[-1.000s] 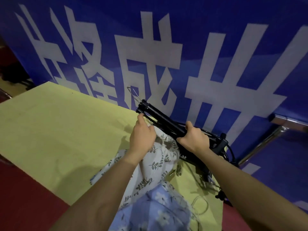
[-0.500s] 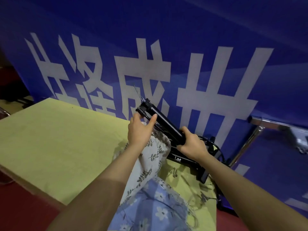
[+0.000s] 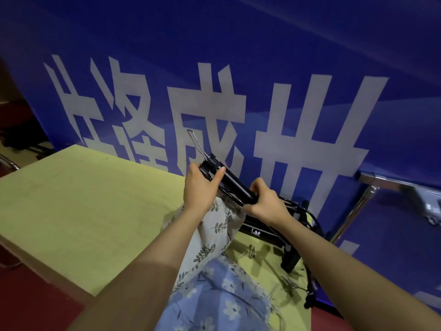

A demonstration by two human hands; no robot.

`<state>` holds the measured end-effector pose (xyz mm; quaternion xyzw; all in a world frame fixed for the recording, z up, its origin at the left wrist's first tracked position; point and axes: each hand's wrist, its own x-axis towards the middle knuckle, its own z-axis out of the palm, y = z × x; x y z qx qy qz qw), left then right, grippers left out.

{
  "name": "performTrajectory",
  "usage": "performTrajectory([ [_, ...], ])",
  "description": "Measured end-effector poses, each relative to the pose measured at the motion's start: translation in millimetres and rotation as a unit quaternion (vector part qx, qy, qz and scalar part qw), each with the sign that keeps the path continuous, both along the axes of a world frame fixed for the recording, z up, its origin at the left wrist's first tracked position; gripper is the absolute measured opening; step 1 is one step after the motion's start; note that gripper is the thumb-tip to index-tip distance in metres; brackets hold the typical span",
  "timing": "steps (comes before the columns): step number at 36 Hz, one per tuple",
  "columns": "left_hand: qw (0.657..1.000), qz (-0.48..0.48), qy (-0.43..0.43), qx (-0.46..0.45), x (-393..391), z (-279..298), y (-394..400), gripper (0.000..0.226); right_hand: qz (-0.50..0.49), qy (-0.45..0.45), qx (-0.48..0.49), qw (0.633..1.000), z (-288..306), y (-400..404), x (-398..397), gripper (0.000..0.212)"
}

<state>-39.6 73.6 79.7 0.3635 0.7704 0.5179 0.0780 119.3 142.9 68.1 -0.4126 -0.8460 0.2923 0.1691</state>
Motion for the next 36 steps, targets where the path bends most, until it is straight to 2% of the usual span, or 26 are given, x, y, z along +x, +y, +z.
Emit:
performTrajectory([
  [6, 0.998, -0.011, 0.051, -0.018, 11, 6, 4, 0.060, 0.030, 0.040, -0.035, 0.998, -4, -5, -7, 0.034],
  [11, 0.997, -0.010, 0.078, -0.009, 14, 12, 3, 0.090, 0.029, 0.062, -0.047, 0.997, 0, -7, -11, 0.033],
  [14, 0.984, -0.028, 0.178, -0.004, 10, 19, -2, 0.098, 0.007, 0.053, -0.025, 0.998, 4, -6, -11, 0.031],
  [17, 0.967, -0.033, 0.250, -0.021, 3, 26, -5, 0.089, -0.011, 0.033, 0.008, 0.999, 7, -4, -9, 0.031],
  [21, 0.961, -0.018, 0.270, -0.064, -9, 30, -8, 0.070, -0.039, -0.005, 0.053, 0.998, 7, 1, -1, 0.029],
  [24, 0.963, -0.034, 0.260, -0.055, -10, 32, -10, 0.055, -0.058, -0.010, 0.062, 0.996, 9, 1, 4, 0.027],
  [29, 0.970, -0.008, 0.231, -0.080, -3, 26, -10, 0.037, -0.085, 0.051, 0.043, 0.994, 14, 0, 8, 0.027],
  [33, 0.967, -0.083, 0.214, -0.108, 8, 15, -11, 0.037, -0.083, 0.110, 0.019, 0.990, 20, -3, 6, 0.044],
  [36, 0.961, -0.138, 0.206, -0.118, 19, 11, -11, 0.039, -0.070, 0.121, 0.027, 0.990, 24, -7, 3, 0.035],
])
